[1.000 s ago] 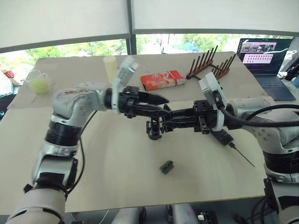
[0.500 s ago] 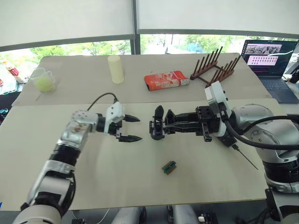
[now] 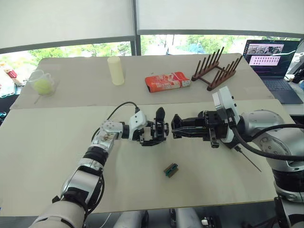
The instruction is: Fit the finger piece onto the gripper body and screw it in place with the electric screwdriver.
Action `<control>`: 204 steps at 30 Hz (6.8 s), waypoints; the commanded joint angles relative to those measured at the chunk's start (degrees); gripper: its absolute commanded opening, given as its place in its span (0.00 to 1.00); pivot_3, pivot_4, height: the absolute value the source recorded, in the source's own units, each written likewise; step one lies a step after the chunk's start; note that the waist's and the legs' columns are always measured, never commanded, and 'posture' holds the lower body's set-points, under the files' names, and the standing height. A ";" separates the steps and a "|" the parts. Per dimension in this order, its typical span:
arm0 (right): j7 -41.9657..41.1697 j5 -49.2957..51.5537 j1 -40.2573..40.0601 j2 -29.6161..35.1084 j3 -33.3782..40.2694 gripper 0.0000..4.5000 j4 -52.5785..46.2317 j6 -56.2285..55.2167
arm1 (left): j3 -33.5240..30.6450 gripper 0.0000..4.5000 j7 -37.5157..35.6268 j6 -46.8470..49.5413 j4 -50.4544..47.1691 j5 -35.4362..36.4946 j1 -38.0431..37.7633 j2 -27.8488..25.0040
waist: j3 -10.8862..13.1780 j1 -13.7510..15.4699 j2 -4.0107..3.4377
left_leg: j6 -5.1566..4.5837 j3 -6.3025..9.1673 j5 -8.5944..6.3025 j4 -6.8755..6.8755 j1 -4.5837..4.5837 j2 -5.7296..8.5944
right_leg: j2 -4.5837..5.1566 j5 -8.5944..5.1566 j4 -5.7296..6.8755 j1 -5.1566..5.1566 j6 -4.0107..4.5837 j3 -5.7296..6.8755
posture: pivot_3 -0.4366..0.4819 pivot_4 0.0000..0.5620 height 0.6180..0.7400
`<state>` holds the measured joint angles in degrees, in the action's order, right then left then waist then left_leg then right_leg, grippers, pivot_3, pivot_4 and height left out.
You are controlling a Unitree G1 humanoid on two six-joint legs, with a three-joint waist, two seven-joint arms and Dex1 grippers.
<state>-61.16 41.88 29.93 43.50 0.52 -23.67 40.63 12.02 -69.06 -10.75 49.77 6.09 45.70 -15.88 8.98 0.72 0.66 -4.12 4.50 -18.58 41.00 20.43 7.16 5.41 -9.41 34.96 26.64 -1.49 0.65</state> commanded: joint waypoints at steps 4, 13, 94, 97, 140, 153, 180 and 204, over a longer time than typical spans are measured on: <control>0.31 0.16 -0.22 -0.19 1.32 0.09 -1.76 -1.95 | -1.09 0.52 -4.04 -2.24 -1.53 1.03 -0.01 0.26 | 0.00 -0.03 0.00 | 0.00 -0.01 0.00 0.02 0.01 0.00 | 0.01 0.00 0.01 0.01 0.00 -0.01 | 0.48 0.27 1.00; -3.93 -6.83 0.04 -9.11 -4.73 0.09 8.36 -14.70 | -1.09 0.52 -2.36 -1.32 -3.70 0.09 -1.71 1.66 | 0.00 -0.03 0.00 | -0.02 -0.01 0.00 0.09 0.00 0.01 | -0.02 0.01 0.02 -0.03 -0.01 0.00 | 0.48 0.27 1.00; -23.84 -27.73 8.97 -19.64 -19.71 0.09 53.29 -31.68 | -1.46 0.52 0.21 1.92 -11.02 -0.46 -4.26 0.19 | -0.52 -1.02 -0.42 | -0.04 0.02 0.01 0.07 -0.32 0.00 | -0.08 0.02 0.05 -0.28 -0.02 0.00 | 0.48 0.27 1.00; -22.70 -27.67 7.62 -19.44 -19.76 0.09 51.82 -30.85 | -1.45 0.52 0.43 2.30 -11.63 -0.30 -4.41 0.37 | -0.60 -0.99 -0.43 | -0.05 0.03 0.01 0.06 -0.32 0.00 | -0.08 0.02 0.04 -0.30 -0.02 0.01 | 0.48 0.27 1.00; -21.59 -30.86 7.20 -18.45 -22.44 0.09 54.80 -32.48 | -1.28 0.52 0.62 3.30 -14.05 0.10 -5.86 -1.00 | -1.48 -1.42 -0.38 | -0.05 0.03 -0.01 -0.23 -0.61 -0.03 | -0.10 0.01 -0.02 -0.41 -0.02 -0.05 | 0.48 0.27 1.00; -21.16 -28.86 5.65 -17.54 -22.45 0.09 52.71 -27.61 | -1.42 0.52 1.24 3.04 -14.10 0.06 -5.66 -1.15 | -1.64 -1.39 -0.40 | -0.05 0.03 -0.01 -0.23 -0.61 -0.03 | -0.09 0.01 -0.02 -0.42 -0.02 -0.05 | 0.48 0.27 1.00; -23.12 -30.18 7.22 -16.94 -24.95 0.09 55.62 -30.11 | -1.70 0.52 1.66 3.45 -14.85 0.26 -6.12 -1.94 | -1.81 -1.46 -0.45 | -0.07 0.00 -0.04 -0.32 -0.84 -0.05 | -0.10 0.00 -0.02 -0.53 -0.02 -0.13 | 0.48 0.27 1.00; -18.20 -20.09 5.65 -7.66 -7.43 0.68 29.14 -26.78 | -0.91 0.52 1.61 0.84 -9.59 -0.97 -5.16 0.65 | -1.63 -0.82 -0.48 | -0.07 0.00 -0.03 -0.17 -0.07 0.00 | -0.04 0.01 -0.04 0.06 -0.02 -0.07 | 0.48 0.27 1.00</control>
<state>-79.55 19.98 36.09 34.31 -9.31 9.63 12.68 11.79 -67.70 -7.88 40.39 4.57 39.25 -15.62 7.35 -0.10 0.17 -4.19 4.49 -18.62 40.84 20.36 7.17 5.39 -9.40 34.93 26.70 -1.51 0.57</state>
